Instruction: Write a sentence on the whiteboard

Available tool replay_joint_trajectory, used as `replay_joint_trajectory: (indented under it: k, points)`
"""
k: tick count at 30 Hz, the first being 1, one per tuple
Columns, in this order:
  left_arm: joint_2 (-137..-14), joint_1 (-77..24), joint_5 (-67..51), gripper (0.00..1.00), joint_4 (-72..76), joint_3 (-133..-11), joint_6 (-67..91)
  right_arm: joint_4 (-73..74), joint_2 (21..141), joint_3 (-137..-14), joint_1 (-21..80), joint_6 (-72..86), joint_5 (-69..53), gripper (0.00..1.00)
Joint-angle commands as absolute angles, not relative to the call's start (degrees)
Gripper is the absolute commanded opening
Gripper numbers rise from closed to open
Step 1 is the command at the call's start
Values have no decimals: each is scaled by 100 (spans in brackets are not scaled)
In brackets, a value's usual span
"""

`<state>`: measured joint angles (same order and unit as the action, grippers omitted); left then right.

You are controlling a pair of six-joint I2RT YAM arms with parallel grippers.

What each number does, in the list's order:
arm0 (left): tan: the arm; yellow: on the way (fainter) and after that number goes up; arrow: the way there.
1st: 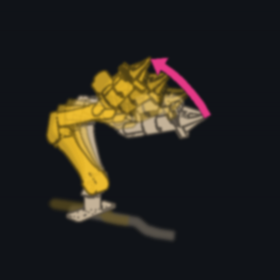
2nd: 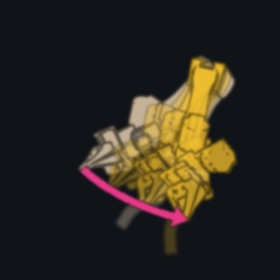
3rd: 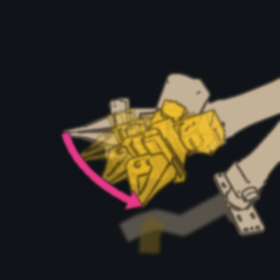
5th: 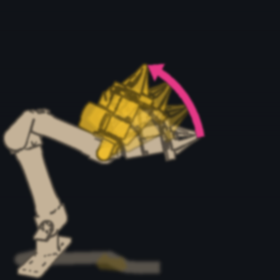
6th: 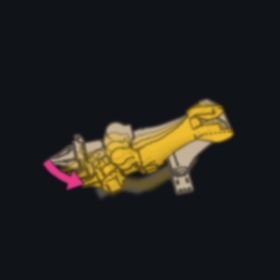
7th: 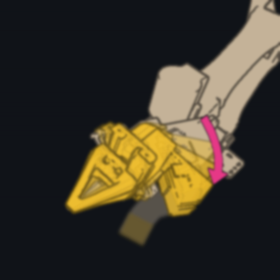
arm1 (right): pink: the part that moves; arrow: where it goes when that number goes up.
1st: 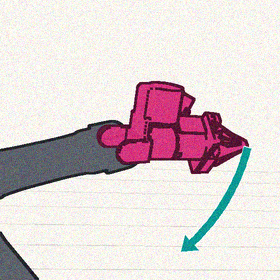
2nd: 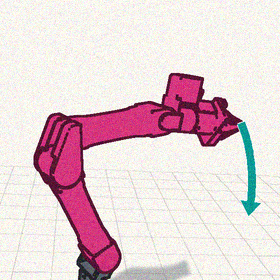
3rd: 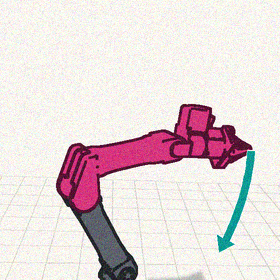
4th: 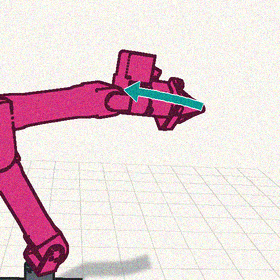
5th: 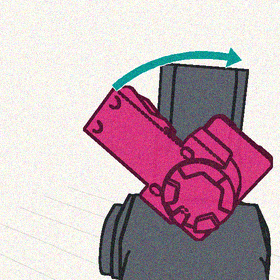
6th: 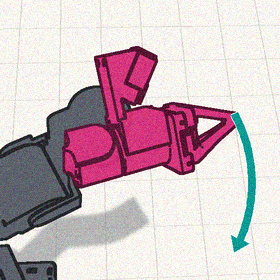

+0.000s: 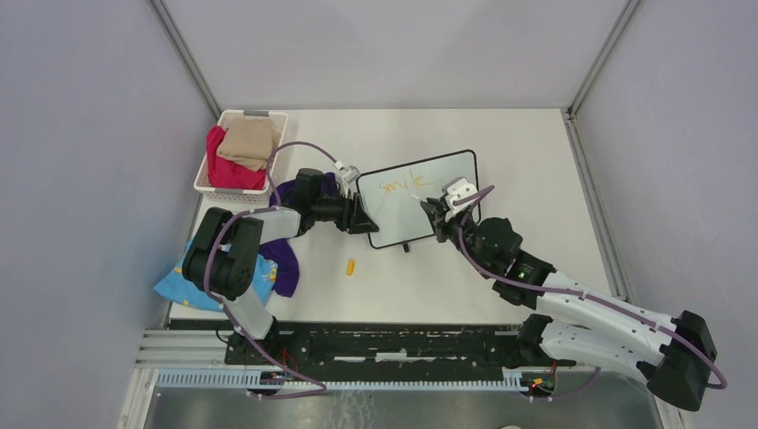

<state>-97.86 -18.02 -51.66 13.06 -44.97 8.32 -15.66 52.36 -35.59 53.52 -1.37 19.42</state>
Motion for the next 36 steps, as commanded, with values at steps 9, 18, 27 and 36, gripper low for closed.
replay_joint_trajectory:
  k: [9,18,27,36]
  points:
    - [-10025,-1802,-5549,39,1635,-4504,967,-1769,5387,-3536,5370,-39,1636,0]
    - [-10033,-1806,-5437,26,1520,-4519,843,-1793,5500,-3403,5370,-148,1659,0]
    - [-10072,-1821,-5318,21,1290,-4596,655,-1928,5844,-3439,5466,-149,1724,0]
    - [-10040,-1857,-5205,19,1125,-4632,518,-2109,6636,-3773,5849,-229,2484,0]
